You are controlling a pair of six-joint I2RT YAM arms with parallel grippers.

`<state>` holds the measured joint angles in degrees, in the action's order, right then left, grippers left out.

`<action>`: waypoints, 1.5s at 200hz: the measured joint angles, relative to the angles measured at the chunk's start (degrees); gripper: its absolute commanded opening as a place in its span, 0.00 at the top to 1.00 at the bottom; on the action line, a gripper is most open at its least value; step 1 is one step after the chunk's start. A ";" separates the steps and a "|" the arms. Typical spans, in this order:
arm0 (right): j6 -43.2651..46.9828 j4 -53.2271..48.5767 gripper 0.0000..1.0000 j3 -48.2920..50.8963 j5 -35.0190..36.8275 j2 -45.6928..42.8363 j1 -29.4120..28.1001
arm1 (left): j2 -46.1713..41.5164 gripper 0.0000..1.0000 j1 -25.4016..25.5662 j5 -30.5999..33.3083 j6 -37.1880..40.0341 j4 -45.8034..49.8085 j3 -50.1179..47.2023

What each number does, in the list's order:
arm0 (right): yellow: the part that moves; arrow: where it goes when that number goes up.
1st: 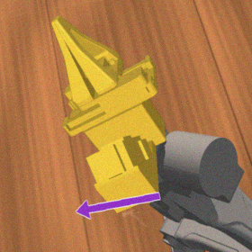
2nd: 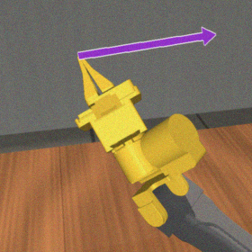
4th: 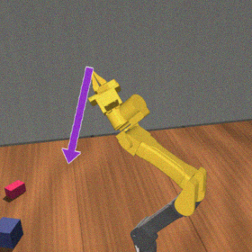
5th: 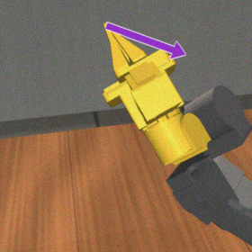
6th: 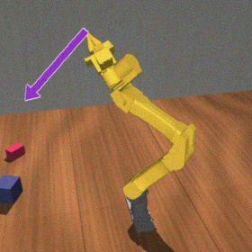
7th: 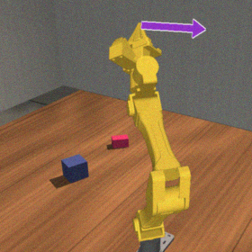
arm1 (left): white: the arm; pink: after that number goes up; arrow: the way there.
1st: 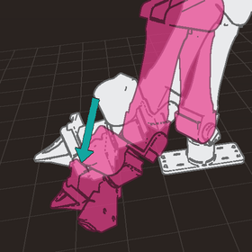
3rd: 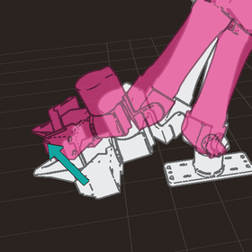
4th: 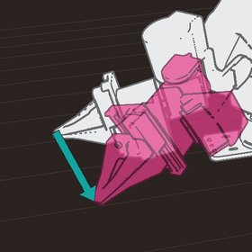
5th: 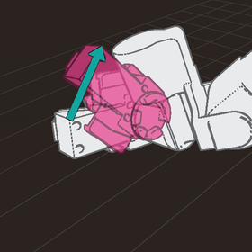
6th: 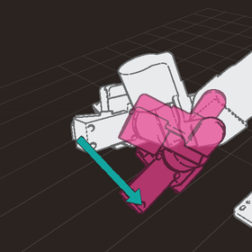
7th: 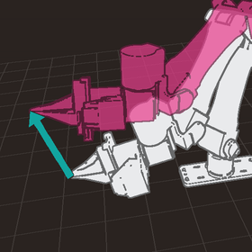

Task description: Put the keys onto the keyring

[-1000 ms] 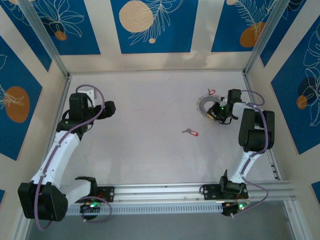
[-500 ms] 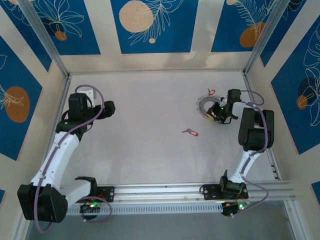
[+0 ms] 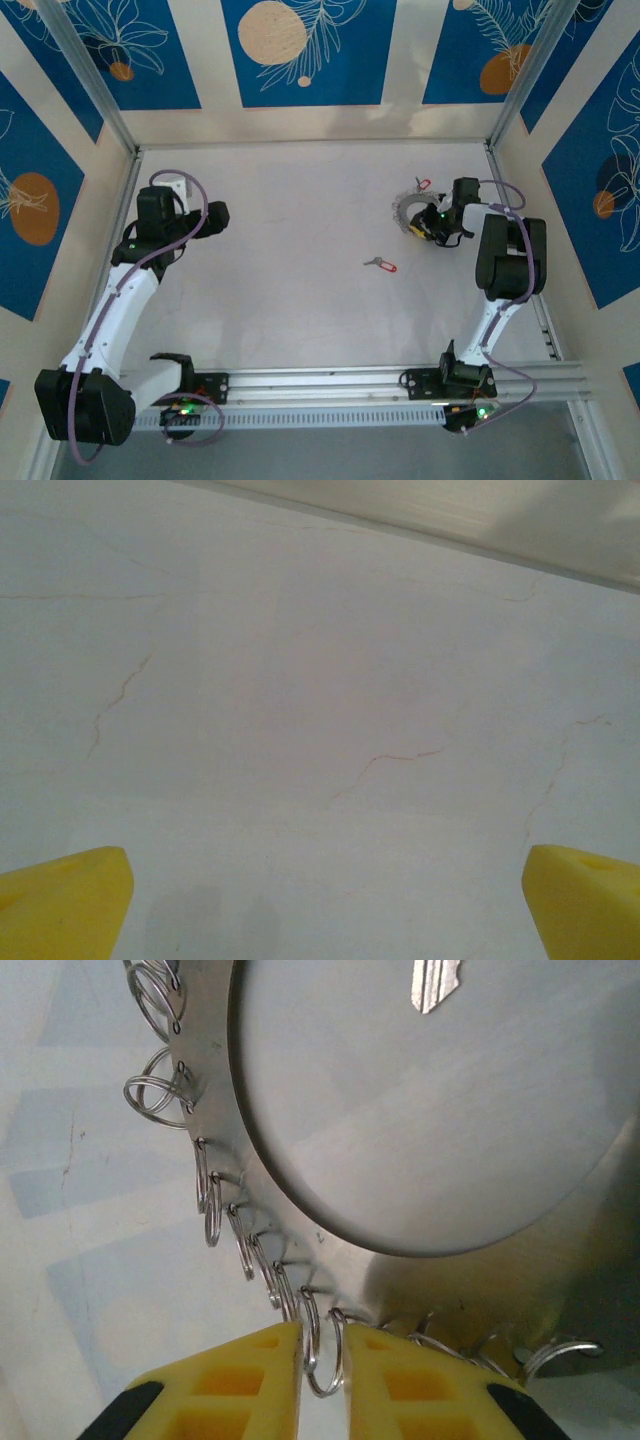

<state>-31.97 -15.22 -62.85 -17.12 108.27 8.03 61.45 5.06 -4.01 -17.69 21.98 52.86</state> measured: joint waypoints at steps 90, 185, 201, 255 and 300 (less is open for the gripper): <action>-2.56 0.59 0.76 1.20 -1.29 -0.85 -1.07 | 0.00 0.00 0.07 0.22 0.02 0.00 0.00; -17.07 7.43 0.75 13.62 3.76 -12.46 -5.44 | 0.00 0.00 0.09 1.49 0.22 0.15 0.00; -18.75 8.22 0.73 14.80 4.96 -12.83 -4.83 | 0.00 0.00 0.09 1.53 0.22 0.15 0.00; -22.40 12.09 0.75 15.76 5.51 -12.85 -3.37 | 0.00 0.00 0.09 1.51 0.22 0.17 0.00; -26.03 14.97 0.76 15.54 4.79 -12.39 -3.34 | 0.00 0.00 0.09 1.51 0.22 0.17 0.00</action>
<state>-58.00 -0.25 -47.31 -12.34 95.88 4.69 61.45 5.15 -2.50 -17.47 22.15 52.86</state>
